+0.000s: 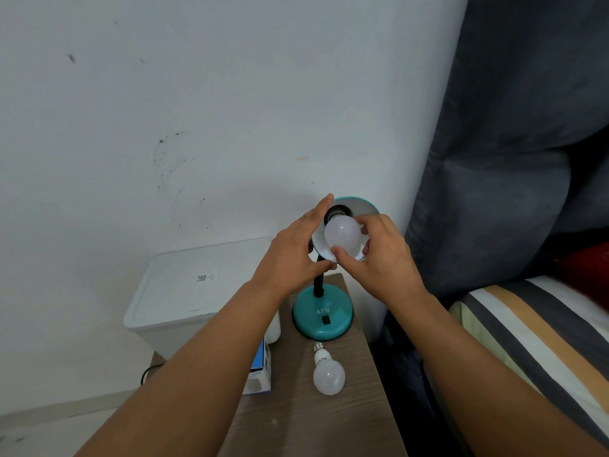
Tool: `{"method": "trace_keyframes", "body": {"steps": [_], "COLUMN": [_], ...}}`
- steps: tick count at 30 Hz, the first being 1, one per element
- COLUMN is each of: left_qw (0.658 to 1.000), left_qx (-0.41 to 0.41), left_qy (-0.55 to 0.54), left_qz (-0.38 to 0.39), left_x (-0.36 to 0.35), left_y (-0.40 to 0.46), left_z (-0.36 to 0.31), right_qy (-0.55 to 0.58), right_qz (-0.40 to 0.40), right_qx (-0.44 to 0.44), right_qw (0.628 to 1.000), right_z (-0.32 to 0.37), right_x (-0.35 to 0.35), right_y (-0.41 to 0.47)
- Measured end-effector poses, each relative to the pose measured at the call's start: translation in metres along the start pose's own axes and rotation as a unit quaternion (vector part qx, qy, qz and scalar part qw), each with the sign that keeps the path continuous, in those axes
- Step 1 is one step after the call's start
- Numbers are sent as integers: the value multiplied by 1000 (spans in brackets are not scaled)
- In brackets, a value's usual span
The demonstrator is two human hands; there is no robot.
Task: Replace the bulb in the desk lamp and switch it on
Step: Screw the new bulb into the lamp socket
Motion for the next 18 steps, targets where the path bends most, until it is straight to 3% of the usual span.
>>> {"method": "trace_keyframes", "body": {"steps": [6, 13, 18], "left_qw": [1000, 1000, 1000], "left_qx": [2, 6, 5], "left_qy": [-1, -6, -3], "left_qz": [-2, -2, 0], "left_x": [1, 1, 1], "left_y": [-1, -2, -2], "left_z": [1, 0, 1], "right_qy": [2, -28, -54], "right_qz": [32, 37, 32], "right_qx": [58, -24, 56], "right_qw": [998, 999, 996], "right_z": [0, -4, 0], "right_x": [0, 3, 5], "right_y": [-7, -2, -9]}}
Point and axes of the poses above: each hand's wrist, its own y-axis towards the middle knuckle, its own x-axis out of the back of the hand, z = x × y, the point moved 2 cm from there along y, towards the middle knuckle, and after that the axes turned 1 degree about y, right-handed, at the moved point
